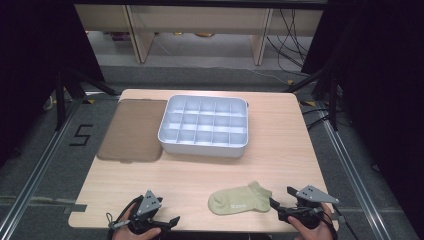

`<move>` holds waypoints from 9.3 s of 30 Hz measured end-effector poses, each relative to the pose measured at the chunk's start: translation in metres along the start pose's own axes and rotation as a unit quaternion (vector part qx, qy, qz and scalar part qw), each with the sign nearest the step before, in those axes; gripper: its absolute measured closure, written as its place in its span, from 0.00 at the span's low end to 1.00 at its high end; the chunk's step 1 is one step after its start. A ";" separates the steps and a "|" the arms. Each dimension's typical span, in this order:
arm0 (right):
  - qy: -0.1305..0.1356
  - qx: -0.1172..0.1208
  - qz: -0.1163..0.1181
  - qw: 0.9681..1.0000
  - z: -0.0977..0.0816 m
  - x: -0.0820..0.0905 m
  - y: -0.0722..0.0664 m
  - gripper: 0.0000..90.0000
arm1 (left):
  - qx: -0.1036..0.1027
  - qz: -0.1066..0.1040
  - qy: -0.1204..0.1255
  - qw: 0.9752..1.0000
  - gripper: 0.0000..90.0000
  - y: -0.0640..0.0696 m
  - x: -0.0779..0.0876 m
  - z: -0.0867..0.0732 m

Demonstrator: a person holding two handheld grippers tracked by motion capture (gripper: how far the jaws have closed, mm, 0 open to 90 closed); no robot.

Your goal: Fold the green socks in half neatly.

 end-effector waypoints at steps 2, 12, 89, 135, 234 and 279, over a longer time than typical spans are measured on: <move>0.001 -0.001 0.000 1.000 0.000 0.000 0.000 0.24 | -0.006 0.001 0.006 1.000 0.17 -0.001 0.000 0.003; 0.003 -0.008 -0.001 1.000 0.001 -0.001 -0.001 0.24 | 0.019 -0.017 0.001 1.000 0.19 0.011 -0.016 0.015; 0.007 0.014 0.021 1.000 0.005 -0.003 -0.008 0.30 | -0.033 -0.079 -0.045 0.995 0.94 0.040 -0.069 0.060; -0.069 0.174 0.256 0.948 0.048 -0.113 -0.128 0.99 | -0.029 -0.065 -0.059 0.996 0.94 0.004 -0.018 0.056; -0.066 0.091 0.213 0.971 0.068 -0.095 -0.043 0.96 | -0.041 -0.108 -0.092 0.989 0.92 0.057 -0.092 0.092; -0.040 0.141 0.247 0.958 0.086 -0.090 -0.097 0.94 | -0.074 -0.091 -0.112 0.987 0.97 0.032 -0.079 0.062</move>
Point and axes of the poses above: each handheld gripper's, and its own axes: x roughly backward along the jaws, z roughly out of its top, y roughly to its right, the point moved 3 cm from there along -x, roughly forward along the jaws, and after that the axes turned 9 degrees about x, right-handed, at the moved point
